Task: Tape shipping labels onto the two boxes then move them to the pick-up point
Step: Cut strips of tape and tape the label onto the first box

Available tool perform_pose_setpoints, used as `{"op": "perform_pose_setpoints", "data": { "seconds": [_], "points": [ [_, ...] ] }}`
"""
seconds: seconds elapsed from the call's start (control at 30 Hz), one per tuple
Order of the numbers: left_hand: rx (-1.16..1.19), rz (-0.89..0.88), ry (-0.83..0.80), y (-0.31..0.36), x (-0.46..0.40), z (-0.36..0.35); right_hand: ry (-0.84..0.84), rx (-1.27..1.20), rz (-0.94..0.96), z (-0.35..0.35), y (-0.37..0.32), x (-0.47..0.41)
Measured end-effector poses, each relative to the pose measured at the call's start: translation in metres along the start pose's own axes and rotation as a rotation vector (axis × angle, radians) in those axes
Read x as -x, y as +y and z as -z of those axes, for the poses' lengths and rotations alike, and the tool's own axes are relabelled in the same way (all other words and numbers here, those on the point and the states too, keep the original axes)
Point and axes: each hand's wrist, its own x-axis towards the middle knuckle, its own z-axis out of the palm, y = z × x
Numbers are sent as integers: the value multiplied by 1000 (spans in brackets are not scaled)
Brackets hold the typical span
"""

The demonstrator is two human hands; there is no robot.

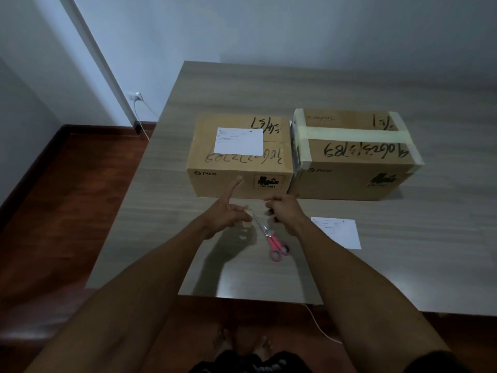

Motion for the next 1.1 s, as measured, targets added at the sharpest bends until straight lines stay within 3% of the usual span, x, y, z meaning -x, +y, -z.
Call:
{"op": "perform_pose_setpoints", "data": {
  "seconds": [0.37,1.1],
  "points": [
    [128,-28,-100,64,4,-5,-203,-320,99,6,-75,9],
    [104,-48,-30,87,0,9,-190,-259,151,10,-99,1]
  ]
}}
